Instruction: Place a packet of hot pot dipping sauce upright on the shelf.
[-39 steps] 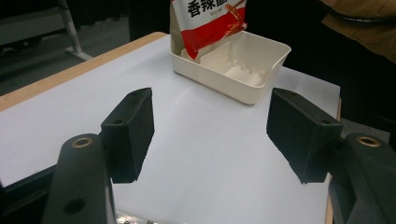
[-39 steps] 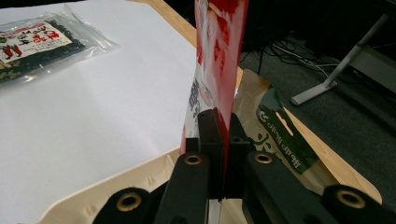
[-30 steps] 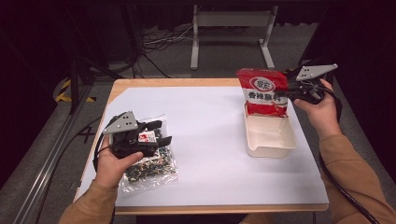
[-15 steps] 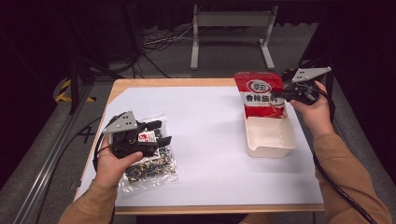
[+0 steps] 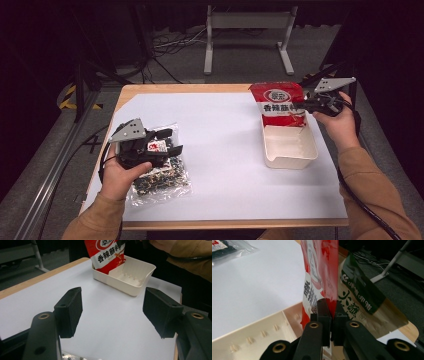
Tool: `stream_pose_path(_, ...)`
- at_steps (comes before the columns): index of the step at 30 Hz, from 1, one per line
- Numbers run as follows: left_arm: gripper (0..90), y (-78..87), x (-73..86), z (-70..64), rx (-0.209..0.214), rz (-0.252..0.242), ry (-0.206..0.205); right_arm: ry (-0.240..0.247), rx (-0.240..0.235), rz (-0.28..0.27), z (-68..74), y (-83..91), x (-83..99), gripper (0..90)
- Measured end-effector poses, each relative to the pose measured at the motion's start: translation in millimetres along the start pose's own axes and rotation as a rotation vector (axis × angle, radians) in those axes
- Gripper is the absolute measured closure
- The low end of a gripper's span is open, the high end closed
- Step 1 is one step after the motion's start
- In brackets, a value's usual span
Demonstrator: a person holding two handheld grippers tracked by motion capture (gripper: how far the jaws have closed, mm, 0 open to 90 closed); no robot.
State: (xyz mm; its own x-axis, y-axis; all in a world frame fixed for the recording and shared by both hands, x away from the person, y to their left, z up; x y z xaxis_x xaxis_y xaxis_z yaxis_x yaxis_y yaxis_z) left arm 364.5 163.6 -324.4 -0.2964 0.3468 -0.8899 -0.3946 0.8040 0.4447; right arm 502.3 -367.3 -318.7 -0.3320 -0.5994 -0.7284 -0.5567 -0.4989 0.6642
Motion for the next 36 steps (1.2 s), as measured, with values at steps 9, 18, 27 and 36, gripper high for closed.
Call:
stream_pose_path(9, 32.9, 0.4, 0.2, -0.2, 0.002, 0.001, 0.008, -0.072, 0.014, 0.026, -4.4, -3.4, 19.8, 88.2)
stream_pose_path(18, 32.6, -1.7, 0.2, 1.2, 0.003, 0.007, 0.005, -0.116, 0.016, 0.021, -4.9, -4.4, 32.3, 87.0)
stream_pose_path(27, 31.1, -0.2, 4.2, 4.6, -0.013, 0.015, 0.007, -0.175, 0.054, -0.020, -1.5, 0.6, 30.3, 65.9)
stream_pose_path(36, 31.0, 5.0, 11.5, 8.3, -0.030, 0.016, 0.012, -0.218, 0.092, -0.047, 10.0, 21.1, 30.6, 46.9)
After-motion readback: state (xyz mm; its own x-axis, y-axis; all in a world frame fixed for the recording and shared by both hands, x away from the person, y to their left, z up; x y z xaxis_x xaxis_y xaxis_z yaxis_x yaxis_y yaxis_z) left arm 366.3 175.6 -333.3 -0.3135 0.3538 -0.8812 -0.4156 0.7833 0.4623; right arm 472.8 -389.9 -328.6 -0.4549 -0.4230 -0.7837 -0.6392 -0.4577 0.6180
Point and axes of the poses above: each handheld gripper's, and its own axes: y roughly backward along the jaws, x roughly out of its underside, z roughly to its left, the point moved 1 cm from there along -y, roughly forward along the jaws, and after that the axes turned 6 degrees about z, right-handed, at the moved point
